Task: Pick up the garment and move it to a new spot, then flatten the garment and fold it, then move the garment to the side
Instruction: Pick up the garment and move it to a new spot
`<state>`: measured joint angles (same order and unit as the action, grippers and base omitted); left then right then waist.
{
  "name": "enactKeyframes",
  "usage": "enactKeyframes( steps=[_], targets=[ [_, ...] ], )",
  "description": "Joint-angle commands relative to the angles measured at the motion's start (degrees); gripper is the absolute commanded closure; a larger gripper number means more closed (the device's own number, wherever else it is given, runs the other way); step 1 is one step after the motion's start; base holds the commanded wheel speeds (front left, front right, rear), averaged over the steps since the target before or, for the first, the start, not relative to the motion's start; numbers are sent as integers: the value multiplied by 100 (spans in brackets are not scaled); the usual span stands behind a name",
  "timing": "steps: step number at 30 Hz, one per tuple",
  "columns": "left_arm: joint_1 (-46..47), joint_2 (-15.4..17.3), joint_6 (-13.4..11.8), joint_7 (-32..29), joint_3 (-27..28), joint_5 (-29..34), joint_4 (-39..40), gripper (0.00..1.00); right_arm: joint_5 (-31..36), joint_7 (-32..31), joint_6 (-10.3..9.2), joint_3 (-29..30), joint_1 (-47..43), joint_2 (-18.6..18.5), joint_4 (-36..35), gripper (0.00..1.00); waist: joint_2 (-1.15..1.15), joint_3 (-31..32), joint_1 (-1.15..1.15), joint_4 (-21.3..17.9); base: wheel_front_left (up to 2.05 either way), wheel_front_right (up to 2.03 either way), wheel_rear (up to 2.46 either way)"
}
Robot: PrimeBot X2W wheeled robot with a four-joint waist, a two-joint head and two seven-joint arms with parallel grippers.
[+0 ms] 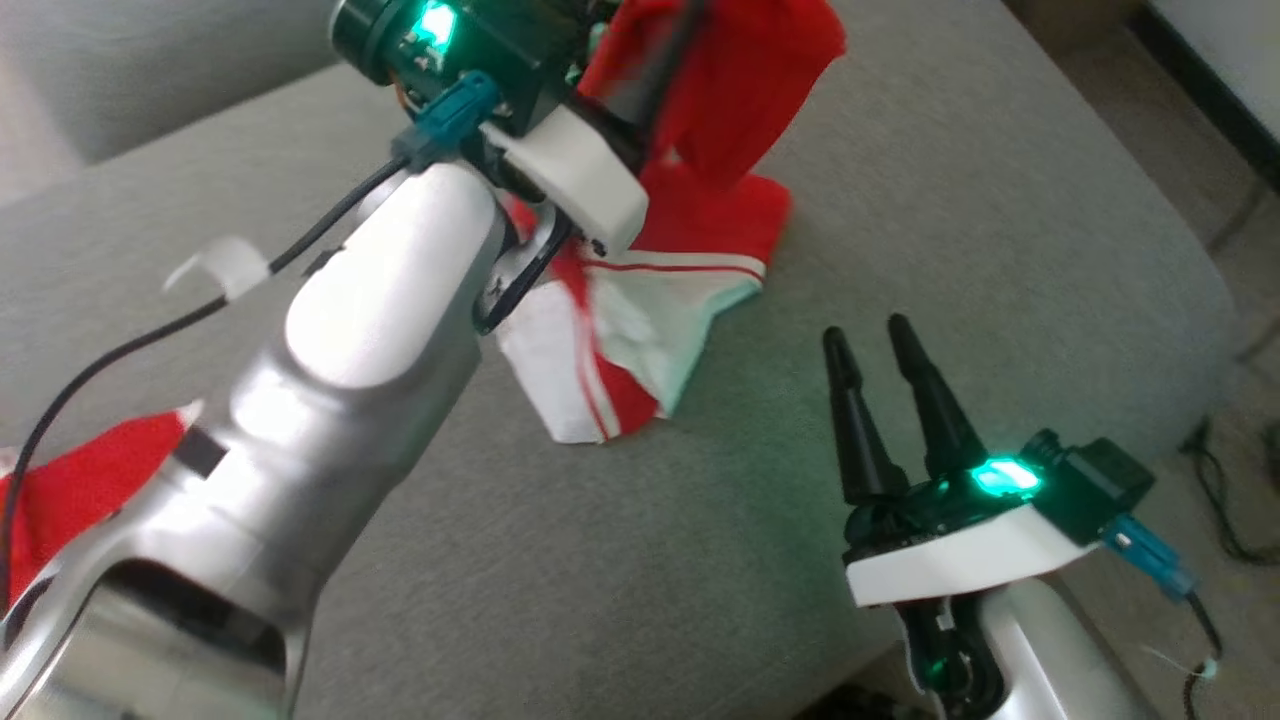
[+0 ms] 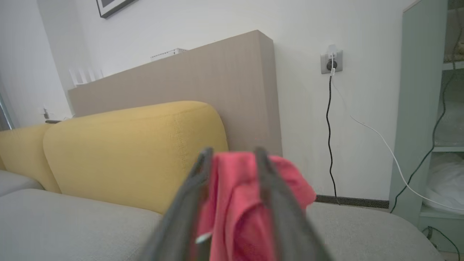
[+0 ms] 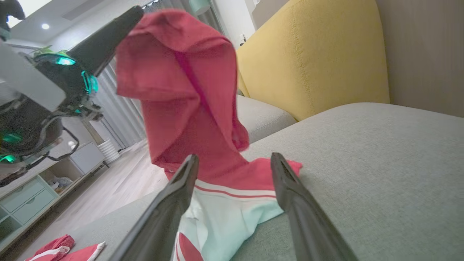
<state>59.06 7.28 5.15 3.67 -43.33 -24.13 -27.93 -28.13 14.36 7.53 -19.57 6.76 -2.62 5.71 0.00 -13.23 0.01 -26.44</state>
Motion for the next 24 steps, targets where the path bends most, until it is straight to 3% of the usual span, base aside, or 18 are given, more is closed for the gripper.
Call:
enactKeyframes(
  steps=[1, 12, 18, 24],
  targets=[
    [433, 0, 67, 91, 52, 53, -82, 0, -36, 63, -4, -186, 150, -26, -233, 0, 0, -222, -1, -273, 0, 0, 0],
    [632, -39, 195, 489, -282, -23, -811, 0, 51, 63, -4, -113, 141, -26, -208, 0, 0, -76, -1, 63, 0, 0, 0],
    [556, 165, 148, 744, -229, -68, -878, 0, 259, 63, -4, 191, 127, -26, -169, 0, 0, 140, -1, 727, 0, 0, 0],
    [-284, 584, -223, 969, 10, -237, -509, 0, 523, 63, -4, 659, -1, -26, -109, 0, 0, 411, -1, 1561, 0, 0, 0]
  ],
)
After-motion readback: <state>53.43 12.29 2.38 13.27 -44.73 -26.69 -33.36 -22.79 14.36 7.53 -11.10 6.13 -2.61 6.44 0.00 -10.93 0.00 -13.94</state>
